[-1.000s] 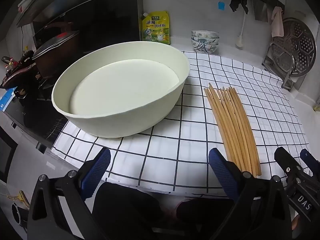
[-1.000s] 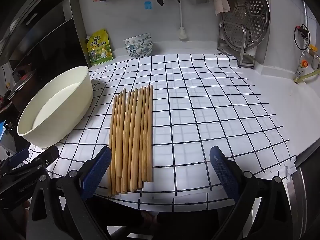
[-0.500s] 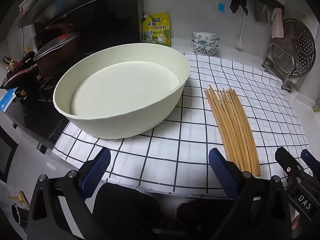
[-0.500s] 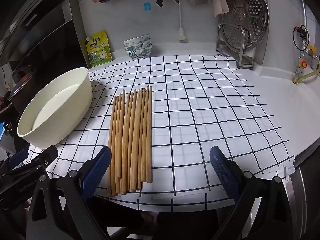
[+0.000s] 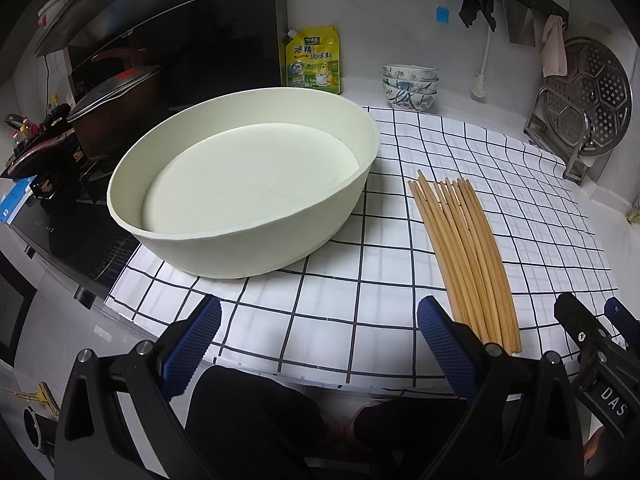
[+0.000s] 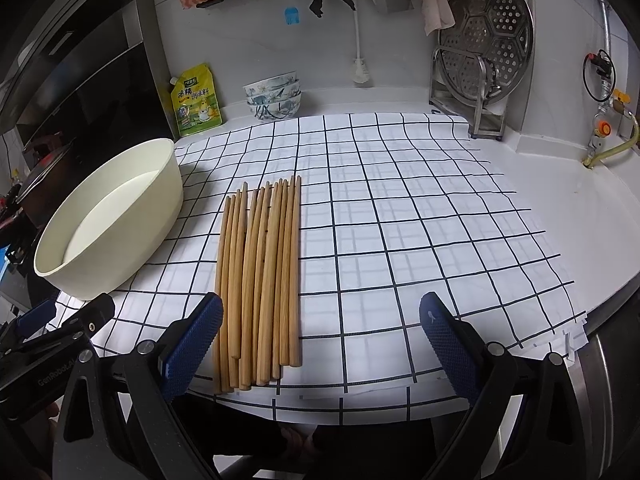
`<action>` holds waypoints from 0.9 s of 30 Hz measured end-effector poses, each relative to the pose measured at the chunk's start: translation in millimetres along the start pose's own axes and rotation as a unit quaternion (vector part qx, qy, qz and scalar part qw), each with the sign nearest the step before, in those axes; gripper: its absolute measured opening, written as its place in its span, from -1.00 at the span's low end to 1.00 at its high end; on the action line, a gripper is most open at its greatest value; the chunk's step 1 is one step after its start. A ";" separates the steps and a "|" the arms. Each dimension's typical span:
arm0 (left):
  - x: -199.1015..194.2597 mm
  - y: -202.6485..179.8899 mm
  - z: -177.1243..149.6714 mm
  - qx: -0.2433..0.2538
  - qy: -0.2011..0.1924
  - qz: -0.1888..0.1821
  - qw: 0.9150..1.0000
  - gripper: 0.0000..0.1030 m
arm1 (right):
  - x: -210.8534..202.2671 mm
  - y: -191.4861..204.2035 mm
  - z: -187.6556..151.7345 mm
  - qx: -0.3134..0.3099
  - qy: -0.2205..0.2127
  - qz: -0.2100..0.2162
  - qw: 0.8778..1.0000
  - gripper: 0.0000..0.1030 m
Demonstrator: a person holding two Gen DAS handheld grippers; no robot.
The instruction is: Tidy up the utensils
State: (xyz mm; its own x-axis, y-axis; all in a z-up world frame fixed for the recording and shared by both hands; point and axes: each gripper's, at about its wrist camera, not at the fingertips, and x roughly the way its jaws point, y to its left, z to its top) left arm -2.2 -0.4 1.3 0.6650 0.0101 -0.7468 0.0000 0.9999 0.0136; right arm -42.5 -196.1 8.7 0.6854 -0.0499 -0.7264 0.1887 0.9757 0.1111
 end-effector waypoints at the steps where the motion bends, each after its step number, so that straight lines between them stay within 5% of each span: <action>1: -0.2 -0.8 0.6 0.001 0.001 0.000 1.000 0.88 | 0.2 0.1 0.1 0.000 0.000 0.000 1.000 0.83; 27: -0.1 -2.4 1.4 0.001 0.001 -0.001 1.000 0.88 | -3.1 -1.0 0.0 0.001 -0.004 -0.004 1.000 0.83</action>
State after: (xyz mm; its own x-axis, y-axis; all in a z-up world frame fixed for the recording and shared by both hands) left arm -1.2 -2.8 2.3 0.6634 0.0090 -0.7482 0.0026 0.9999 0.0144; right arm -44.9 -196.9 10.8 0.6903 -0.0586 -0.7212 0.1947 0.9750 0.1070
